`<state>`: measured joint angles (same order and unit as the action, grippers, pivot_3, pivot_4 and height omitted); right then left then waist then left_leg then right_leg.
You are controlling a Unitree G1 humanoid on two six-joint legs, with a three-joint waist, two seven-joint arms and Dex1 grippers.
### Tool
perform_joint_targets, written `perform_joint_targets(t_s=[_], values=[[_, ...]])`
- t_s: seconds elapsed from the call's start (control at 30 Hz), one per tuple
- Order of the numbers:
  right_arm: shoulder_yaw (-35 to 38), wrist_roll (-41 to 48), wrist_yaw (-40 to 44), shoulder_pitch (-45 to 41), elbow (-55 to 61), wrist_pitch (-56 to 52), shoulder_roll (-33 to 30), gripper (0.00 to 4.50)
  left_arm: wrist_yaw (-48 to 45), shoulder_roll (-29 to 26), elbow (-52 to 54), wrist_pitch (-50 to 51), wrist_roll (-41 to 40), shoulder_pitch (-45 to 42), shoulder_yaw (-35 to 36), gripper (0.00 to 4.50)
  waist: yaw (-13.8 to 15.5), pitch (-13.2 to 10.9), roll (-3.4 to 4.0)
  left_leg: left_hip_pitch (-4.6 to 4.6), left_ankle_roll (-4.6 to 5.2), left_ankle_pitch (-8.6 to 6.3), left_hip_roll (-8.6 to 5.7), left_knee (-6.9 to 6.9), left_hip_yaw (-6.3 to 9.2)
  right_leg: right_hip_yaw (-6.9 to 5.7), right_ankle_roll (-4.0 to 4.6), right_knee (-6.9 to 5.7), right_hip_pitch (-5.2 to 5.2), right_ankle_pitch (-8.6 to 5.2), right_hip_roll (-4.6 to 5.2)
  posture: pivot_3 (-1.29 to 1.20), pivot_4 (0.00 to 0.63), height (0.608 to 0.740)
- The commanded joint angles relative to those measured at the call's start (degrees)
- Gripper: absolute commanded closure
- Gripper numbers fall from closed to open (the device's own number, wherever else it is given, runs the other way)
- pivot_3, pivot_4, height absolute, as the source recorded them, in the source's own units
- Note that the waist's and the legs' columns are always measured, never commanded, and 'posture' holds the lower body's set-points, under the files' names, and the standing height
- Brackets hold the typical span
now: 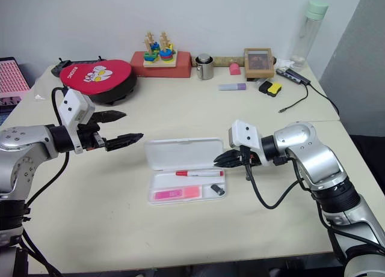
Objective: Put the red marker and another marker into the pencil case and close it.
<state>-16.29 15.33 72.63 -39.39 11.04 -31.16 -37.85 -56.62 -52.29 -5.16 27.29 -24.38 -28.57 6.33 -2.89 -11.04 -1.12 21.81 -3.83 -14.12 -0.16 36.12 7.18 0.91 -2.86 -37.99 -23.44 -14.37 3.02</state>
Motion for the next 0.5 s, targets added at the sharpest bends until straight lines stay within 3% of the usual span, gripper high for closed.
perform_joint_targets(t_s=[0.03, 0.17, 0.37, 0.5], values=[[1.85, 1.0, -0.48, -0.8, 1.26, -0.36, -1.03, 4.25, -1.23, 1.29, -7.27, -3.66, 2.61, -4.69, -0.88, 0.0, 0.04, 0.0, 0.0, 0.0, 0.0, 0.0, 0.0, 0.0, 0.01, -0.01, 0.0, -0.01, 0.0, 0.0, 0.0, 0.0, 0.15, 0.74], [2.06, 0.46, -1.2, -1.26, 0.37, -0.11, -1.3, 4.31, -3.06, 2.31, -10.84, -5.94, 4.02, -6.43, -1.94, 0.37, -0.02, 0.0, 0.0, 0.01, 0.0, 0.0, -0.01, 0.01, -0.01, 0.01, 0.03, 0.0, 0.0, 0.02, 0.01, 0.0, 0.15, 0.74], [2.02, -3.16, -1.7, -3.22, -7.21, 4.06, -3.26, 4.31, -5.09, 1.34, -9.23, -5.08, 3.33, -6.34, -0.45, 1.69, -0.17, 0.0, 0.0, 0.03, 0.0, 0.0, -0.01, 0.0, -0.01, 0.01, 0.16, -0.02, -0.05, 0.1, 0.01, 0.0, 0.15, 0.74], [1.58, -6.62, -2.41, -5.41, -15.58, 9.12, -3.94, 4.31, -6.15, -0.39, -5.63, -3.4, 2.33, -5.1, 0.9, 1.79, -0.34, 0.0, 0.0, 0.03, 0.0, 0.0, 0.0, 0.0, -0.02, 0.01, 0.15, -0.02, -0.05, 0.1, 0.01, 0.0, 0.15, 0.74]])
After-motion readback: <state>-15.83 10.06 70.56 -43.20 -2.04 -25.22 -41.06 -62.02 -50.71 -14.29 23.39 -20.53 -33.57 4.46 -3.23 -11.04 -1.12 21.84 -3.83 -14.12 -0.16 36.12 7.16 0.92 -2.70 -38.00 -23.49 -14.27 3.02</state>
